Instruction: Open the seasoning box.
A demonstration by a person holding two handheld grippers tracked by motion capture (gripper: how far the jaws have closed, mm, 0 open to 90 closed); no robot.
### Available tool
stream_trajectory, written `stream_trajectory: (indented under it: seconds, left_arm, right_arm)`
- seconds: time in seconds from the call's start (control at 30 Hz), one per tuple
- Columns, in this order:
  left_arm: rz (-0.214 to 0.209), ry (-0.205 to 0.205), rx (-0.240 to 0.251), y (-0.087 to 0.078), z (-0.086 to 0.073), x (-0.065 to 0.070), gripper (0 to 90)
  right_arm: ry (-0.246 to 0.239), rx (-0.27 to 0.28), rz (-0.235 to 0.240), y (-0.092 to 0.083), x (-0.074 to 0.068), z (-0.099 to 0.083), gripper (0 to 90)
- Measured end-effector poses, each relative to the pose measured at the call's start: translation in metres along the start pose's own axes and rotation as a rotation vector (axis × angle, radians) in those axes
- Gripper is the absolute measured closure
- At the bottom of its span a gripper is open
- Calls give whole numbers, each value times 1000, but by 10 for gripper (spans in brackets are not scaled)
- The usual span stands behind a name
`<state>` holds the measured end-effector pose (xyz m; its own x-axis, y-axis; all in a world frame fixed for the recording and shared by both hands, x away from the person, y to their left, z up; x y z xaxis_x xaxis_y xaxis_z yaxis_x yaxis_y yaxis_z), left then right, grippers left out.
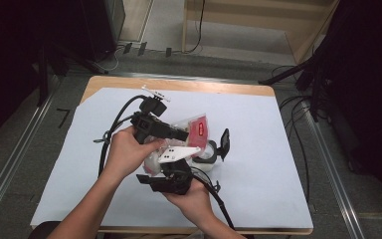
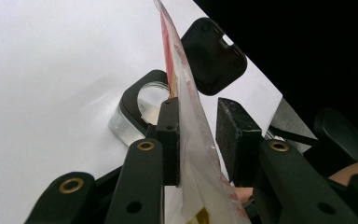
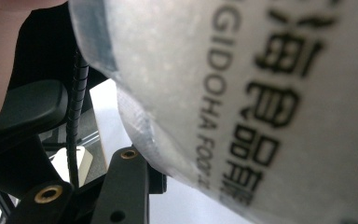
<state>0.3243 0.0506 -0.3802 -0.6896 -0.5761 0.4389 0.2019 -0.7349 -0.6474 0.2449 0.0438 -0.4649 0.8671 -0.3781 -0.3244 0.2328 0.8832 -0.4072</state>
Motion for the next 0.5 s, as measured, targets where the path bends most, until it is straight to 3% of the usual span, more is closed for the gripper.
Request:
stream_trajectory:
  seconds: [0.5]
  left_arm:
    - [-2,2,0,0,0,0,719]
  right_arm:
    - [0,0,0,0,0,0,641]
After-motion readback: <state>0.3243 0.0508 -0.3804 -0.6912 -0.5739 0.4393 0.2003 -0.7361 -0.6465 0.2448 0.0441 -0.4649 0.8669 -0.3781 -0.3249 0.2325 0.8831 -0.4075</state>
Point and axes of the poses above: each handheld gripper's, and its own axes: y roughly forward along the jaws, z roughly out of its top, x roughly to its right, the point moved 7 cm from there along y, roughly forward along the jaws, and after that the axes turned 3 degrees about x, right-handed, at the moved point
